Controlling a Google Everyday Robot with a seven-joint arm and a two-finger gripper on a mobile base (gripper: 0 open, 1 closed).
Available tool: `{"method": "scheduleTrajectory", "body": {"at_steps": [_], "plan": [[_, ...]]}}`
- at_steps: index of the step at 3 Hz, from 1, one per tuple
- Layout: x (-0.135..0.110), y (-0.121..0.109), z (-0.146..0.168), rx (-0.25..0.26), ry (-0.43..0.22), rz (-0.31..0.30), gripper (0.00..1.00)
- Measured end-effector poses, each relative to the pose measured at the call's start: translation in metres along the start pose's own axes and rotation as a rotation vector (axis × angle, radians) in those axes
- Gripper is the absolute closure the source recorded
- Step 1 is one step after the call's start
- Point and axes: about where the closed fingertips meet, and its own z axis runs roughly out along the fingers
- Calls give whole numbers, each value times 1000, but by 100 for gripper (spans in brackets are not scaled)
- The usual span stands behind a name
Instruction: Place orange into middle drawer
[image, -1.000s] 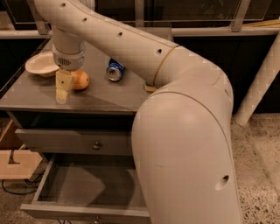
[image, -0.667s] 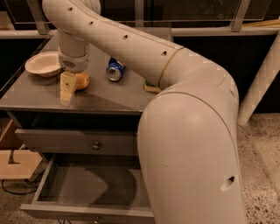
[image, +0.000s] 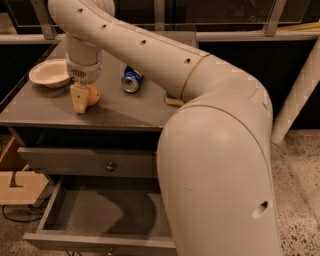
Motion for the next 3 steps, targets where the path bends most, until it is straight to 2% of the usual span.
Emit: {"method": "scheduleTrajectory", "body": {"at_steps": [1, 2, 3], "plan": [[0, 0, 0, 0, 0, 0, 64], [1, -1, -4, 4, -8, 4, 96], [6, -3, -16, 18, -36, 18, 100]]}}
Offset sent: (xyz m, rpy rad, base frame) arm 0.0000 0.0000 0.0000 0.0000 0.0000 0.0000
